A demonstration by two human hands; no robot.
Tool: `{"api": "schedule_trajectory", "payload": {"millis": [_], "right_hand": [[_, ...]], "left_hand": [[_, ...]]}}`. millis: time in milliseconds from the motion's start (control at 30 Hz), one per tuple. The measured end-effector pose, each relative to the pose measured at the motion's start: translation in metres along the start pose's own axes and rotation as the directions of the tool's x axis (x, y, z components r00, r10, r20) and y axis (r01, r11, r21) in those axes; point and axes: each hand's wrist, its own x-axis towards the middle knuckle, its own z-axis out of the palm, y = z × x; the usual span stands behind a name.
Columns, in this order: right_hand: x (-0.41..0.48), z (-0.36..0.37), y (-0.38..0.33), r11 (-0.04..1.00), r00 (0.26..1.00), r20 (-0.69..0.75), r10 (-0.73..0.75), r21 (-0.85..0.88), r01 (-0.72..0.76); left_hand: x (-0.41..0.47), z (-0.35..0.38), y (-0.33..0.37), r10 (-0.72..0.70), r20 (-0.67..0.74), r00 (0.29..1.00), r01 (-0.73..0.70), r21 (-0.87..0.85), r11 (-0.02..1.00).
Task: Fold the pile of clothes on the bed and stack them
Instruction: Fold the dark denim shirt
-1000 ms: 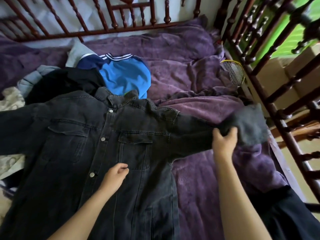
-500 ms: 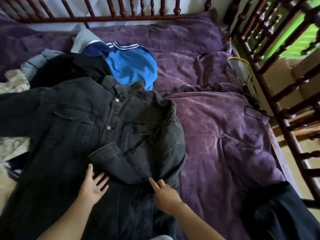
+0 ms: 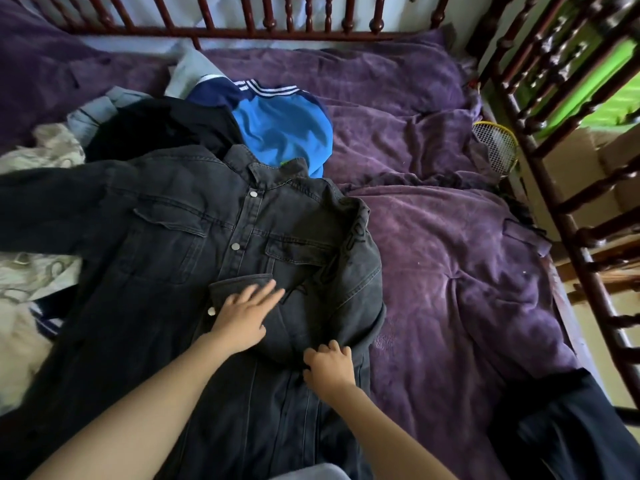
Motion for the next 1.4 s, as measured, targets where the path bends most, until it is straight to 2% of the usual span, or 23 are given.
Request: {"api": "schedule_trajectory", "payload": {"millis": [33, 100, 167, 233, 333, 400, 467, 533, 633, 700, 767, 800, 833, 900, 933, 967, 1033, 1100, 1133, 1200, 1233, 1333, 1400], "right_hand": [[-0.002, 0.001, 0.0, 1.0, 0.996, -0.082, -0.029, -0.005, 0.029], [-0.005, 0.006, -0.003, 0.999, 0.995, -0.087, -0.046, -0.007, 0.045], [-0.008, 0.018, -0.001, 0.998, 0.992, -0.119, -0.05, 0.023, 0.054], [-0.014, 0.018, -0.004, 0.996, 0.985, -0.154, -0.072, 0.043, 0.079], [-0.017, 0.017, -0.011, 0.993, 0.974, -0.203, -0.098, 0.039, 0.108], [-0.015, 0.011, -0.014, 0.992, 0.965, -0.242, -0.105, 0.044, 0.119], [-0.01, 0.004, -0.014, 0.995, 0.948, -0.307, -0.082, 0.03, 0.095], [-0.001, -0.004, -0.013, 0.997, 0.939, -0.344, -0.013, 0.062, 0.036], [0.007, -0.022, -0.012, 0.991, 0.951, -0.279, 0.131, 0.076, -0.115], [0.015, -0.021, -0.008, 0.981, 0.978, -0.088, 0.189, 0.059, -0.184], [0.02, -0.016, -0.004, 0.972, 0.967, 0.119, 0.226, 0.039, -0.232], [0.021, -0.012, -0.005, 0.973, 0.958, 0.181, 0.221, 0.026, -0.23], [0.021, -0.008, -0.007, 0.974, 0.948, 0.239, 0.209, 0.035, -0.224], [0.018, -0.001, -0.011, 0.969, 0.929, 0.313, 0.2, 0.079, -0.235], [0.017, 0.001, -0.012, 0.963, 0.93, 0.297, 0.217, 0.091, -0.254], [0.017, 0.002, -0.012, 0.954, 0.936, 0.248, 0.251, 0.097, -0.282], [0.02, -0.003, -0.01, 0.932, 0.931, 0.151, 0.332, 0.097, -0.348], [0.027, -0.01, -0.004, 0.906, 0.911, 0.097, 0.401, 0.105, -0.41], [0.031, -0.014, -0.002, 0.9, 0.905, 0.081, 0.418, 0.096, -0.425], [0.04, -0.022, 0.005, 0.912, 0.912, 0.026, 0.409, 0.018, -0.409], [0.044, -0.026, 0.007, 0.923, 0.924, -0.025, 0.382, -0.03, -0.383], [0.056, -0.031, 0.013, 0.951, 0.959, -0.121, 0.255, -0.149, -0.271], [0.061, -0.025, 0.016, 0.961, 0.981, 0.027, 0.194, -0.205, -0.184]], "left_hand": [[0.001, -0.002, 0.005, 0.036, 0.067, 0.997, -0.042, 0.086, 0.995], [0.003, -0.006, 0.006, 0.069, 0.232, 0.97, -0.129, 0.256, 0.958], [0.001, -0.008, 0.004, 0.072, 0.368, 0.927, -0.239, 0.433, 0.869], [-0.006, -0.005, 0.003, 0.036, 0.419, 0.907, -0.288, 0.558, 0.778], [-0.021, -0.01, 0.001, 0.053, 0.255, 0.965, -0.203, 0.609, 0.767], [-0.033, -0.03, -0.006, 0.153, -0.027, 0.988, -0.111, 0.563, 0.819], [-0.049, -0.05, -0.024, 0.205, -0.253, 0.946, -0.056, 0.492, 0.869], [-0.072, -0.061, -0.046, 0.153, -0.407, 0.9, 0.047, 0.44, 0.897], [-0.115, -0.055, -0.083, 0.116, -0.633, 0.765, 0.207, 0.413, 0.887], [-0.139, -0.025, -0.115, -0.017, -0.638, 0.77, 0.314, 0.356, 0.88], [-0.155, 0.014, -0.144, -0.145, -0.544, 0.827, 0.349, 0.292, 0.891], [-0.162, 0.027, -0.151, -0.242, -0.415, 0.877, 0.377, 0.284, 0.882], [-0.167, 0.038, -0.155, -0.382, -0.239, 0.893, 0.441, 0.288, 0.85], [-0.167, 0.064, -0.17, -0.665, 0.133, 0.735, 0.636, 0.203, 0.744], [-0.165, 0.073, -0.176, -0.703, 0.268, 0.658, 0.717, 0.06, 0.694], [-0.159, 0.081, -0.181, -0.703, 0.354, 0.617, 0.782, -0.175, 0.598], [-0.144, 0.089, -0.19, -0.727, 0.387, 0.567, 0.738, -0.631, 0.239], [-0.13, 0.09, -0.199, -0.778, 0.441, 0.447, 0.599, -0.794, -0.105], [-0.128, 0.092, -0.203, -0.8, 0.474, 0.367, 0.564, -0.798, -0.214], [-0.13, 0.092, -0.206, -0.818, 0.511, 0.264, 0.568, -0.768, -0.297], [-0.13, 0.09, -0.205, -0.809, 0.524, 0.268, 0.549, -0.773, -0.318], [-0.136, 0.087, -0.204, -0.706, 0.609, 0.363, 0.46, -0.776, -0.432], [-0.141, 0.086, -0.203, -0.678, 0.619, 0.397, 0.464, -0.773, -0.434]]}}
